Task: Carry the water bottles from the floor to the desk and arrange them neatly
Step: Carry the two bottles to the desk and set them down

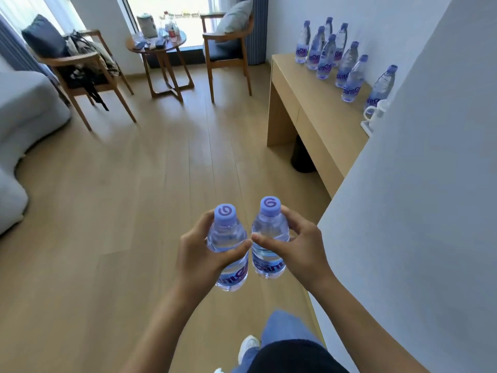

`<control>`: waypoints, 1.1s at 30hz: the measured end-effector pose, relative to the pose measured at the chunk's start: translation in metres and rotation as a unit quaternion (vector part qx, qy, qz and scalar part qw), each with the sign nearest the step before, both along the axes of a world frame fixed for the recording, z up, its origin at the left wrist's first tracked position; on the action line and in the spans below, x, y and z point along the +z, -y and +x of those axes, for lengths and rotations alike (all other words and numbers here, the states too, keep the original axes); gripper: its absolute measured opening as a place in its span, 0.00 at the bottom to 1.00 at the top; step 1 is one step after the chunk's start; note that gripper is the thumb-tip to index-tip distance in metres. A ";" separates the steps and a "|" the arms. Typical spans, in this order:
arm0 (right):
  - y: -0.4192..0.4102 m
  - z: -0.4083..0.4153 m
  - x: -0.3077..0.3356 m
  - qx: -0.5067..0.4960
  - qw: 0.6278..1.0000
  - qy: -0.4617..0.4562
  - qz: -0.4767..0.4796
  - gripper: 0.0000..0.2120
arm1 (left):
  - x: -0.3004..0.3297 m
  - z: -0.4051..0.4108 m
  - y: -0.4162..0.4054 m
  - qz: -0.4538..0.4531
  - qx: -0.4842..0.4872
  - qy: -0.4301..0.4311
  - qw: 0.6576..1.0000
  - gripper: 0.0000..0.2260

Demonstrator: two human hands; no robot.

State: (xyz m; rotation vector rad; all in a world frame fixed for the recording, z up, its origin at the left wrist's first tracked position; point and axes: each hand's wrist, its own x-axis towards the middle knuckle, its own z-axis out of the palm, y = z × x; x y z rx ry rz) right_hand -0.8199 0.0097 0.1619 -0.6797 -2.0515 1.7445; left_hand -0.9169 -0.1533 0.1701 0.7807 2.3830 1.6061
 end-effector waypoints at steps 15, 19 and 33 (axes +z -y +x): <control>-0.204 -0.275 0.007 -0.034 0.999 -0.008 0.018 0.27 | 0.001 -0.283 -0.211 0.007 -0.039 -0.032 0.999 0.21; -0.256 -0.329 0.022 -0.041 0.999 -0.010 0.025 0.29 | 0.011 -0.342 -0.267 0.012 -0.053 -0.045 0.998 0.20; -0.409 -0.472 0.005 -0.168 0.984 -0.001 0.052 0.20 | -0.002 -0.526 -0.457 0.011 -0.208 -0.014 0.978 0.22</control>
